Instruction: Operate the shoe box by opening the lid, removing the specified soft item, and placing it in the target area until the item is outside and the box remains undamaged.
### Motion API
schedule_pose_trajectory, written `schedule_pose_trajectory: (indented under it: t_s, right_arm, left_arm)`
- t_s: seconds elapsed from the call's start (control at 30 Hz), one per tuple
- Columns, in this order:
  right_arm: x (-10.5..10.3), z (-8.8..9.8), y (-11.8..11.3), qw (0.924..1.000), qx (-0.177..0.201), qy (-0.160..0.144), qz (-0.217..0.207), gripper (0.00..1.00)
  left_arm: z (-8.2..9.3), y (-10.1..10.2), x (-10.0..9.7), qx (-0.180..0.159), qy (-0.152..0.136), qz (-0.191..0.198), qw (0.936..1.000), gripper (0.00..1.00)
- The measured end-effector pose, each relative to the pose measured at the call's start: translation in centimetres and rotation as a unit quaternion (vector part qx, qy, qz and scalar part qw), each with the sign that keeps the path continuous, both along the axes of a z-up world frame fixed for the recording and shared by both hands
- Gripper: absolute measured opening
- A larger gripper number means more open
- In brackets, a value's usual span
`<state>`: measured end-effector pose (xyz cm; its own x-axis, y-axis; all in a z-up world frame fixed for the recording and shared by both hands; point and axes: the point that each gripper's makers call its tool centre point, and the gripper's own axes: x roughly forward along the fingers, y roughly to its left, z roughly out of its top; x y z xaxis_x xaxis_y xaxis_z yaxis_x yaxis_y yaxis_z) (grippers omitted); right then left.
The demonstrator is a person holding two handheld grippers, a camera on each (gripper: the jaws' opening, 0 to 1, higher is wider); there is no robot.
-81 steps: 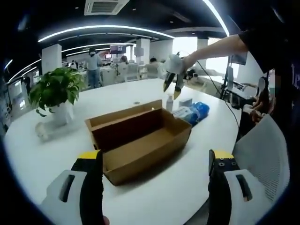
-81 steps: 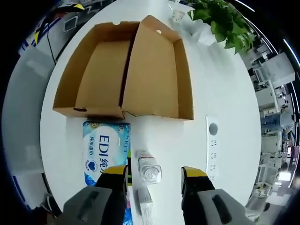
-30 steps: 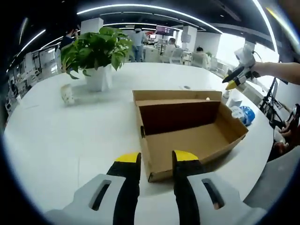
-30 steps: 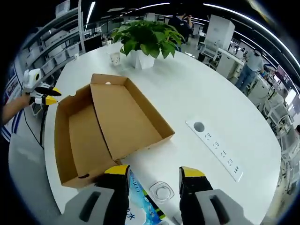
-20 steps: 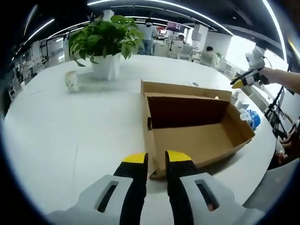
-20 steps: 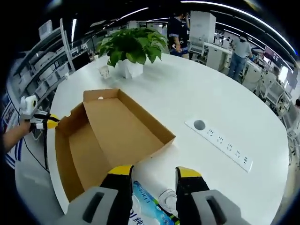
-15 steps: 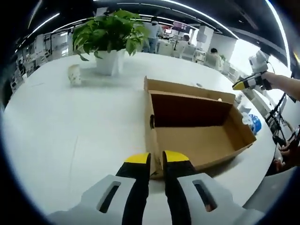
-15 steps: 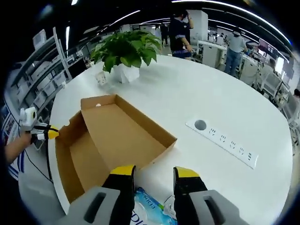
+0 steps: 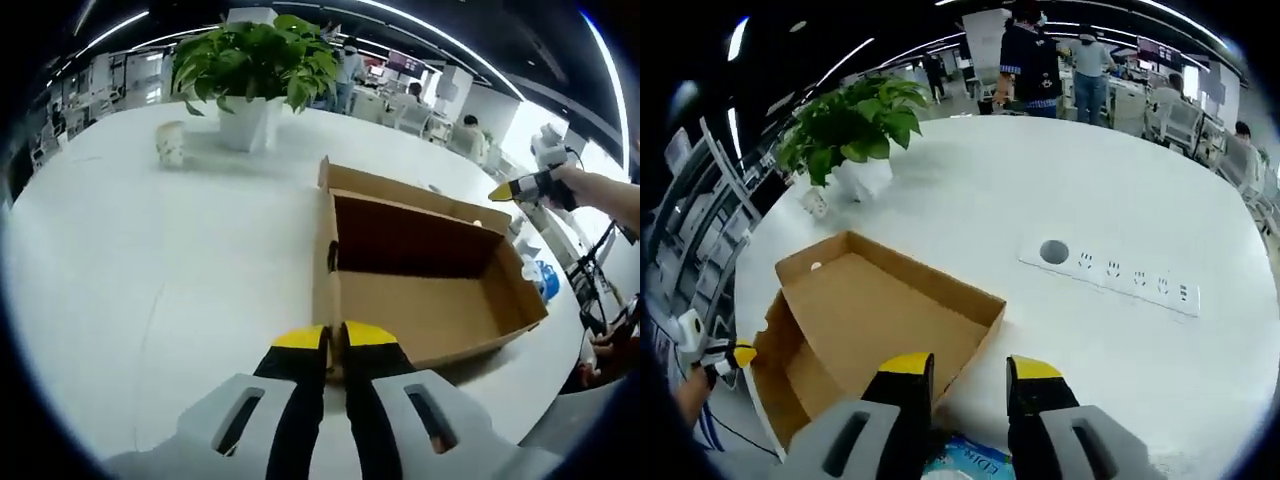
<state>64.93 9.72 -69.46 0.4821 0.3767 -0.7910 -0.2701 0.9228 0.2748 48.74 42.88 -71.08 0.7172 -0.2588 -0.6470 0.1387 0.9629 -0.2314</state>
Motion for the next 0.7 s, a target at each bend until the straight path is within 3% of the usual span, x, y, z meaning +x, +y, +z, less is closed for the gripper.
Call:
schedule_pose_trajectory:
  t_s: [0.17,0.57,0.7]
  right_arm:
    - [1.1,-0.6,0.6,0.9992,0.019,0.011,-0.035,0.24]
    - [1.7,-3.4,0.5,0.9971,-0.02,0.055,-0.048,0.24]
    - [1.9,-3.8,0.4,0.9954,-0.011,0.066,-0.069,0.24]
  left_arm:
    - [0.0,-0.1,0.1,0.018,0.0,0.002,0.9998,0.03]
    - [-0.4,0.5,0.4,0.034,0.003,0.003,0.9994,0.02]
    - [-0.4,0.5,0.4,0.029,0.006,0.005,0.9995,0.02]
